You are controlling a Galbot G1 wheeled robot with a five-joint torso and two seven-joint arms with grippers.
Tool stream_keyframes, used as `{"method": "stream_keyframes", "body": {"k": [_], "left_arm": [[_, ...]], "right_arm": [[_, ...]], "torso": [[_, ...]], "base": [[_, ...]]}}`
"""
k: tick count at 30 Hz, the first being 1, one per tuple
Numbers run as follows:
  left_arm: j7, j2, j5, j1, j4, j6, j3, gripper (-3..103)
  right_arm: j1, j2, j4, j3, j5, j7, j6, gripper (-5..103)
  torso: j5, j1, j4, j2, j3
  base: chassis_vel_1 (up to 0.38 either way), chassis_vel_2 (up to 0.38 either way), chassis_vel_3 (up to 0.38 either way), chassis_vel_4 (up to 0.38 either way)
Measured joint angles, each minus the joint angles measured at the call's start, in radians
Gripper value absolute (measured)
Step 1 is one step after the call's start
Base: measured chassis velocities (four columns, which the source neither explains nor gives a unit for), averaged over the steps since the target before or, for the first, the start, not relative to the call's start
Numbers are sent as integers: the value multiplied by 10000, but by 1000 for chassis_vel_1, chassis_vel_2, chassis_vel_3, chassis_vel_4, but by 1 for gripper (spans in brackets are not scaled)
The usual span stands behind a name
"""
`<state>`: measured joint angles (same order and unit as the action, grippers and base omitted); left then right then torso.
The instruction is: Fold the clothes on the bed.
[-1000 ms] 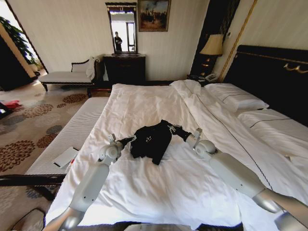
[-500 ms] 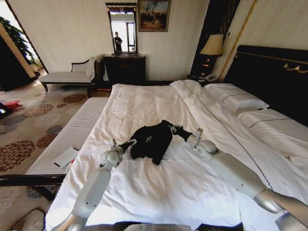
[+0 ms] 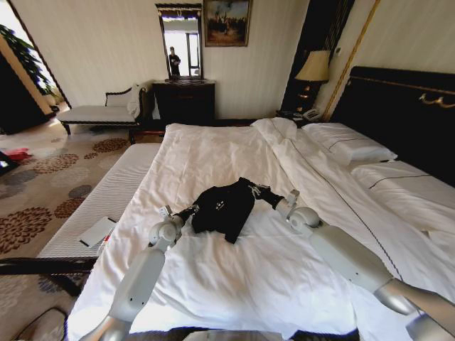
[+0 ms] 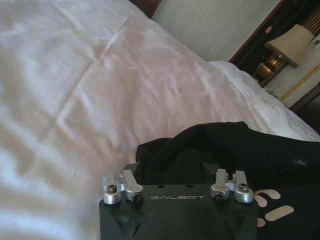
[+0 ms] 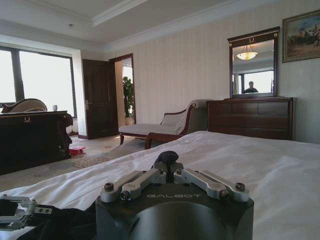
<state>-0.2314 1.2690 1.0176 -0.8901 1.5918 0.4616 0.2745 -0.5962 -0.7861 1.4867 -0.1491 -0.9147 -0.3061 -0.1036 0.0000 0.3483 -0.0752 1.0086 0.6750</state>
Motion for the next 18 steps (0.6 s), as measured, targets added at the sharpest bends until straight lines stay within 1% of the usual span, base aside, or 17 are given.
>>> {"method": "stream_keyframes", "body": {"k": [1,4,5,6,7,9,12,18], "left_arm": [[0,0,0,0,0,0,0,68],[251,-18,198,-148,249,-13,113,84],[331,-18,283,-186,321,-30,150,84],[433,-16,386,-228,397,-57,200,89],[433,-16,386,-228,397,-57,200,89],[631,7,552,-275,473,-169,316,98],[737,69,742,-249,388,-379,524,100],[748,170,907,-128,116,-505,803,100]], "right_arm": [[0,0,0,0,0,0,0,2],[-3,-16,-44,46,5,0,0,2],[-1,-20,-58,62,2,0,1,2],[7,-21,-78,78,-4,0,3,2],[7,-21,-78,78,-4,0,3,2],[38,-13,-131,105,-15,0,8,2],[41,23,-175,128,-14,-15,8,2],[19,93,-394,292,39,-113,5,2]], "torso": [[0,0,0,0,0],[0,0,0,1,0],[0,0,1,1,0],[0,0,1,0,0],[0,0,1,0,0],[0,0,1,1,0],[0,0,0,1,0],[0,0,0,1,0]], "base": [[0,0,0,0],[0,0,0,0],[0,0,0,0],[0,0,0,0],[0,0,0,0],[0,0,0,0],[0,0,0,0],[0,0,0,0]]}}
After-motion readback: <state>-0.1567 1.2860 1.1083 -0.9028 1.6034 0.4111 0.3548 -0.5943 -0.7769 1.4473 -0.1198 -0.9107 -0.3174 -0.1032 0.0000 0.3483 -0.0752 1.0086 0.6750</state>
